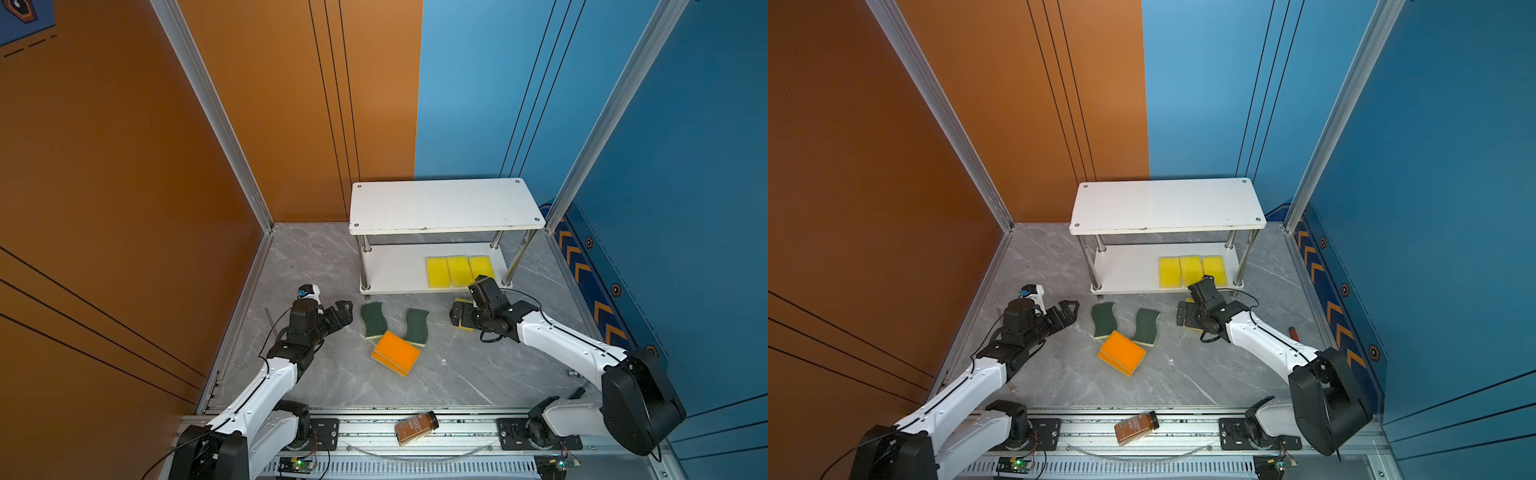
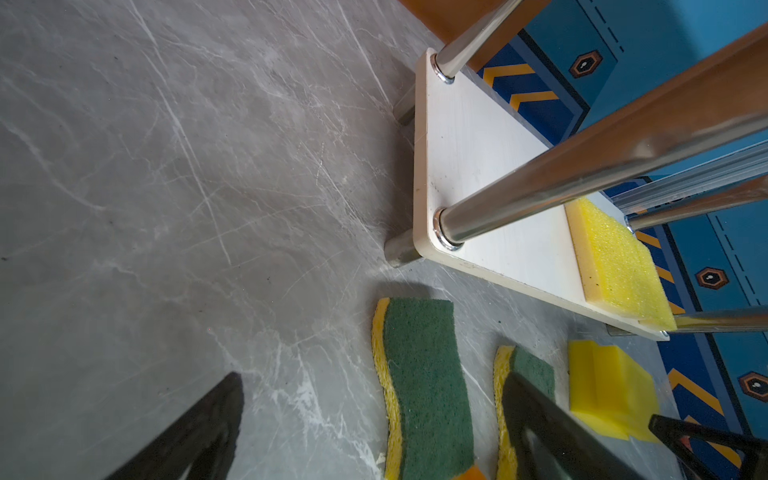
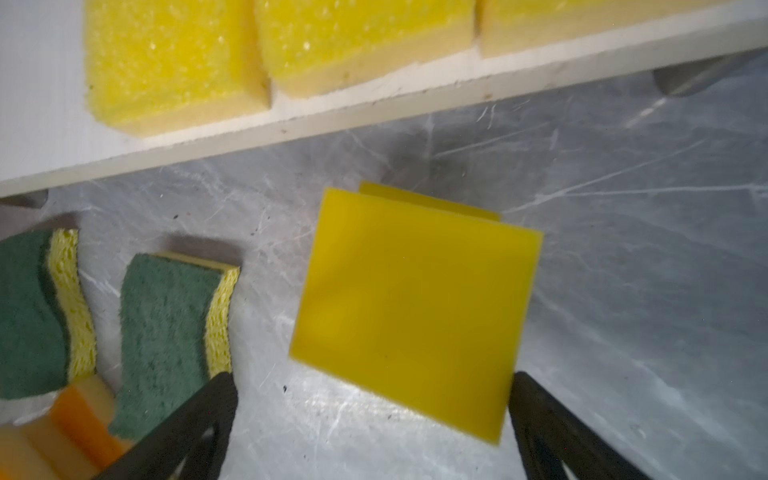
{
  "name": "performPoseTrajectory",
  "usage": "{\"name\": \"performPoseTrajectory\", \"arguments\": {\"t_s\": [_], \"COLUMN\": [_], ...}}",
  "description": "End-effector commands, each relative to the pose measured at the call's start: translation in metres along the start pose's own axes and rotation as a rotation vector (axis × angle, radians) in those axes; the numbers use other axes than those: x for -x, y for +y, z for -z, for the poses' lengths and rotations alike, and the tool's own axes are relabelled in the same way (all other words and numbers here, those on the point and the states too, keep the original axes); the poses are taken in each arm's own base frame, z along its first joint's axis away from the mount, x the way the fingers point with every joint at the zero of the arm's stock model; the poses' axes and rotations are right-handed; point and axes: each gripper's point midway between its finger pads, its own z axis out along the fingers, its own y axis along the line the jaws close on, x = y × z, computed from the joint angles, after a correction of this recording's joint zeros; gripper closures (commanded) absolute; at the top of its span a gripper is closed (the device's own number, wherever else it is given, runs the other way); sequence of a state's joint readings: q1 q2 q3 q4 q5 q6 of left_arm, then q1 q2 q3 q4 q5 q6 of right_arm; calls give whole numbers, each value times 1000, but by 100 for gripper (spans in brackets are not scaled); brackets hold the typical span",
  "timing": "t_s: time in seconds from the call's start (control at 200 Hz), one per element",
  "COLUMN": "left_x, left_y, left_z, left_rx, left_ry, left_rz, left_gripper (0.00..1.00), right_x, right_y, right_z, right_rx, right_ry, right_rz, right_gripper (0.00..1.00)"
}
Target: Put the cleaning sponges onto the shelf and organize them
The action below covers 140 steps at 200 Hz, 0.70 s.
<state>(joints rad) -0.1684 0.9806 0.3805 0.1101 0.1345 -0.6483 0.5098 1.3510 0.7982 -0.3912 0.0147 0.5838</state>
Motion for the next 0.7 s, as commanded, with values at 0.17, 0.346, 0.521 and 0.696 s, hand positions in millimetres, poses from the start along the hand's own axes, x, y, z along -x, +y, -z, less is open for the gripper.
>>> {"name": "performPoseTrajectory", "arguments": {"t_s": [0.17,0.346,0.521,0.696], "left_x": [11,13,16,19], "left_y": [-16,-16,-14,-19], "left_z": [-2,1,4,3], "left_rx": [-50,-49,-34,-47], "left_ry": [-15,-27,-36,-36], "left_rz": [-8,-16,-25,-25], "left_gripper": [2,2,2,2], "right_x": [-24,-4,18,34], "right_y": [36,24,-4,-29], "right_z": [16,25,30,36], "right_rx": [203,132,71,-53], "right_ry": [141,36,-25,-19], "right_rz": [111,128,69,77], "right_gripper": [0,0,0,0]}}
